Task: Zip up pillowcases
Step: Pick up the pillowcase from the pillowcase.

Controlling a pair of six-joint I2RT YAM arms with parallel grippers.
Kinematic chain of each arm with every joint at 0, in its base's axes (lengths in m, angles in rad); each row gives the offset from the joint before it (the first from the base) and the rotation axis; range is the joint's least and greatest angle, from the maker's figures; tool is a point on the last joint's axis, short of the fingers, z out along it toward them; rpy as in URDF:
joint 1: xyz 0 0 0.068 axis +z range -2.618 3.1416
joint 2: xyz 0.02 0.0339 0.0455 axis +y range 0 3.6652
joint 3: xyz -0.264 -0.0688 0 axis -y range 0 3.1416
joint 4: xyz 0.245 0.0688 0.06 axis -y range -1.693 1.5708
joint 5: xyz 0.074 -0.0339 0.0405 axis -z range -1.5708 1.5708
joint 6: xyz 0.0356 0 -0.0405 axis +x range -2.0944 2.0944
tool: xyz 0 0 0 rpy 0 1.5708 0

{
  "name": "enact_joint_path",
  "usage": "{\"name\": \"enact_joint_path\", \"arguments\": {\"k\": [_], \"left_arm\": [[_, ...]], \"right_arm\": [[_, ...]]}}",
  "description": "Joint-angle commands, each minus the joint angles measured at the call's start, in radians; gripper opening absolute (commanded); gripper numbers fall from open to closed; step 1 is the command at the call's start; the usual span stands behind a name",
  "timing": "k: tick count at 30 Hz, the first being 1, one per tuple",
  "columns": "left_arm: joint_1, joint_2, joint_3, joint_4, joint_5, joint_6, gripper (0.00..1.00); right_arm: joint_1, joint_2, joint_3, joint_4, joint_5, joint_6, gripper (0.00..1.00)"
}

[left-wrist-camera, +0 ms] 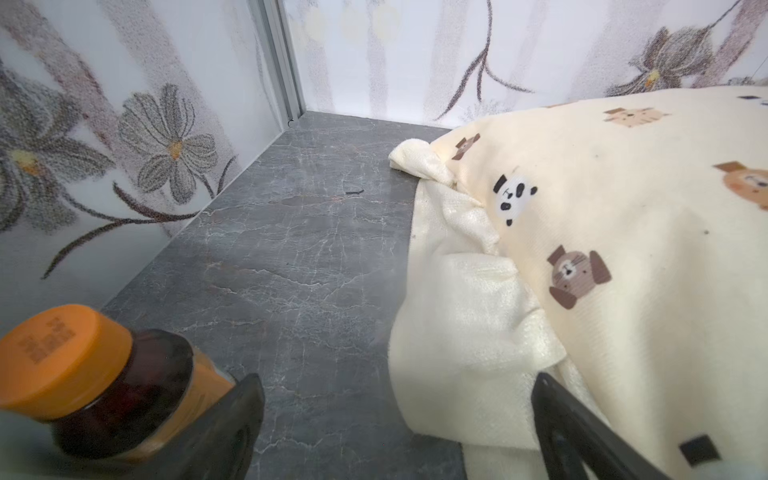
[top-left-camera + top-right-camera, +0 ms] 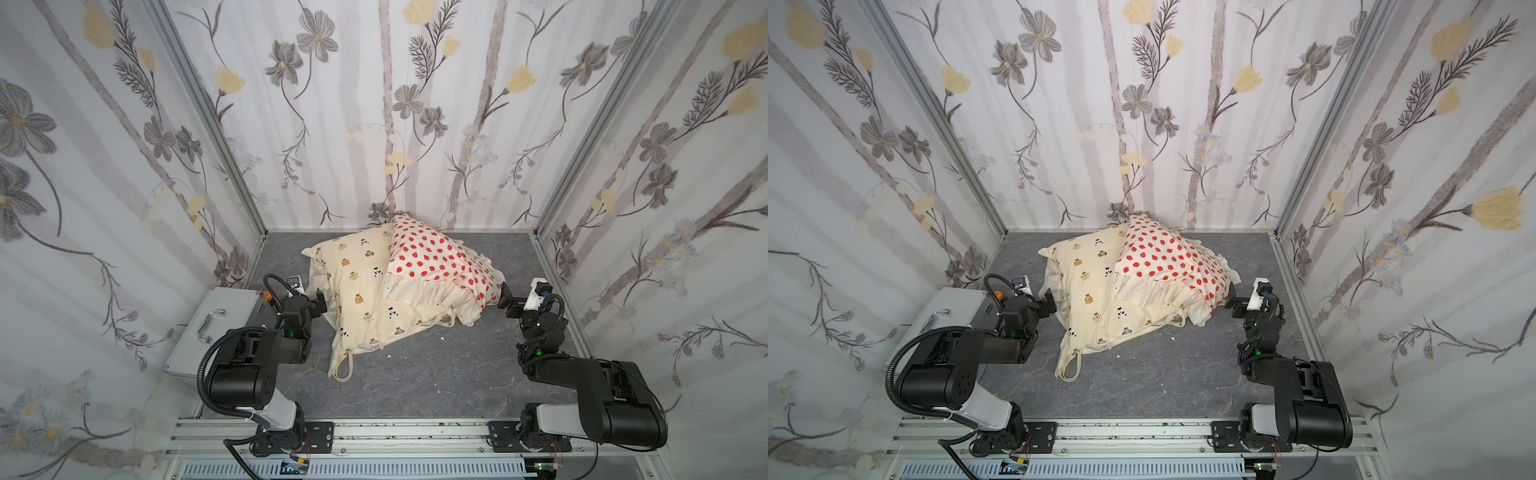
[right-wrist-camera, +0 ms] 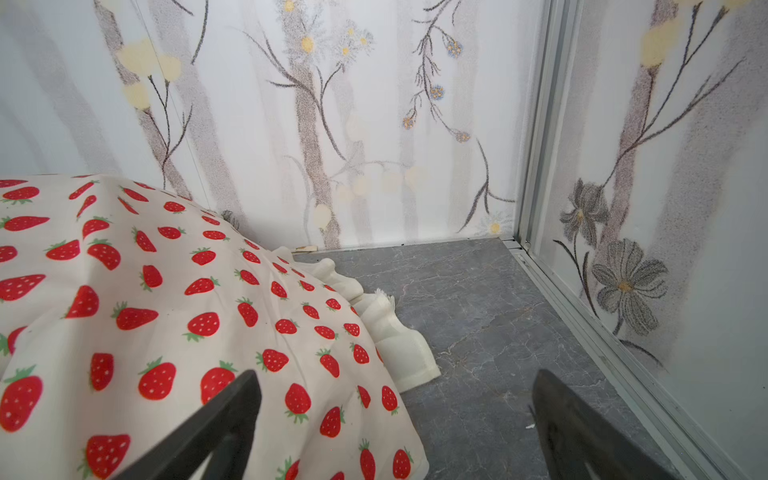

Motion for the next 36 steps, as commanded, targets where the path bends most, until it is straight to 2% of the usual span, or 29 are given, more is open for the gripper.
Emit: {"name": "enact_joint_path", "arguments": {"k": [1,30,36], "left_arm": [[0.000,0.002,0.007,0.009,-0.010,-0.003,1.00],[0.001,0.002,0.006,0.013,-0.010,-0.004,1.00],[0.000,-0.044,-0.012,0.011,-0.028,-0.008,1.00]], "right_arm": [[0.000,0.000,0.003,0.040,-0.013,-0.014,1.00],[0.000,-0.001,0.000,0.044,-0.013,-0.013,1.00],[-0.002,-0.033,-0.060,0.124,0.149,0.051,1.00]]}}
